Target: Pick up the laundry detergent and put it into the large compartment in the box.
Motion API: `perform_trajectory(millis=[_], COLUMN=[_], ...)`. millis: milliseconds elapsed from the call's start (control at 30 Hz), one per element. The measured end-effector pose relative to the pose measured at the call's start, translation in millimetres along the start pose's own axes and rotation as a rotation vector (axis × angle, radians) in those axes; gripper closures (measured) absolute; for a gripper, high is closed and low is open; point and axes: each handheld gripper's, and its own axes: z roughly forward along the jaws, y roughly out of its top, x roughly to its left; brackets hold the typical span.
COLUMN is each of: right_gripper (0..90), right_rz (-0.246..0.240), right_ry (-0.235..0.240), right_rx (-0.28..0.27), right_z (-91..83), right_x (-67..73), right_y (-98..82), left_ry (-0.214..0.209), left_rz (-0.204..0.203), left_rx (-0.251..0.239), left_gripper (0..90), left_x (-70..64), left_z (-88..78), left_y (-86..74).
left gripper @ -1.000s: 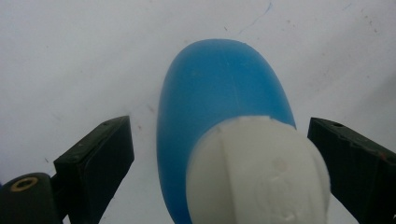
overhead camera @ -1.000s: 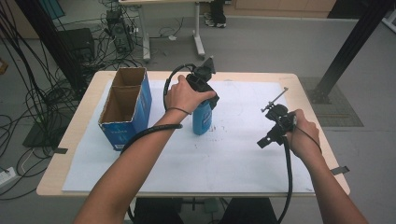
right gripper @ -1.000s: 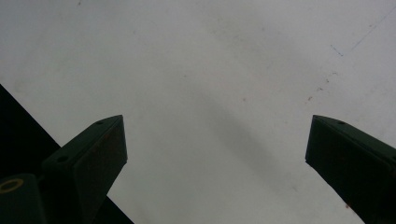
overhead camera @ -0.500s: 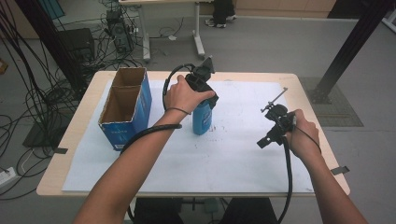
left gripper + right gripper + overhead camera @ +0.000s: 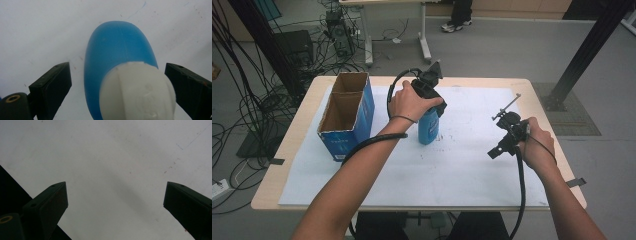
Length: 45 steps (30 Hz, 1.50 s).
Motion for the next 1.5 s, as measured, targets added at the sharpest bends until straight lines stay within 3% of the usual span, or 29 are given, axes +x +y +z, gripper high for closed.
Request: perform_trajectory(millis=[1500], right_gripper=[5.0], right_rz=[-0.006], right_ry=[-0.011], right_rx=[0.005], right_z=[-1.1], right_x=[1.2], right_y=[1.5], left_ry=[0.009], left_rz=[-0.007], left_rx=[-0.001], left_gripper=[8.9], left_x=[-1.0], left_z=[-3.4], left_y=[1.8])
